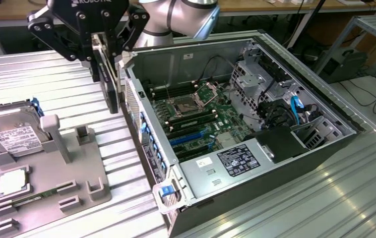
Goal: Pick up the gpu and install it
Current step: 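Pick up the gpu and move the gpu toward the slot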
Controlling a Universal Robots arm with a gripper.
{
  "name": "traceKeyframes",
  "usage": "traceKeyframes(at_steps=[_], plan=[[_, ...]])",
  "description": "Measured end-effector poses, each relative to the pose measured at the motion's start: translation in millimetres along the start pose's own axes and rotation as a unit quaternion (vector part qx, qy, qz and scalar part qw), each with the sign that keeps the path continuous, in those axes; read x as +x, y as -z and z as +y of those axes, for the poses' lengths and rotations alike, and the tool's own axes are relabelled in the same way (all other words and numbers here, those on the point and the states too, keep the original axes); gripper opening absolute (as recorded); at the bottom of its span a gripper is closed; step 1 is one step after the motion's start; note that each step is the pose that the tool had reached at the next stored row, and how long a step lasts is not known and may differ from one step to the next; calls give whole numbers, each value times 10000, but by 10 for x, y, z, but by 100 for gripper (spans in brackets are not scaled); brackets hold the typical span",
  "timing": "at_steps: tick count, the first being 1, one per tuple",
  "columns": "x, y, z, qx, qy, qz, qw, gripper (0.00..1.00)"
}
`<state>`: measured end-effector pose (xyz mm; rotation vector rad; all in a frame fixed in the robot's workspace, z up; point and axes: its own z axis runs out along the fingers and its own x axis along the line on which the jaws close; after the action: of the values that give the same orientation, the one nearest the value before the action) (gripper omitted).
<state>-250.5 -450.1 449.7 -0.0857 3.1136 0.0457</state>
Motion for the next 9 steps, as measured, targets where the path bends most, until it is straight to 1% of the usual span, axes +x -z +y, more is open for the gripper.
traceKeyframes(at_steps=[9], plan=[[-281,-7,-16,1,-32,-1,10000,29]])
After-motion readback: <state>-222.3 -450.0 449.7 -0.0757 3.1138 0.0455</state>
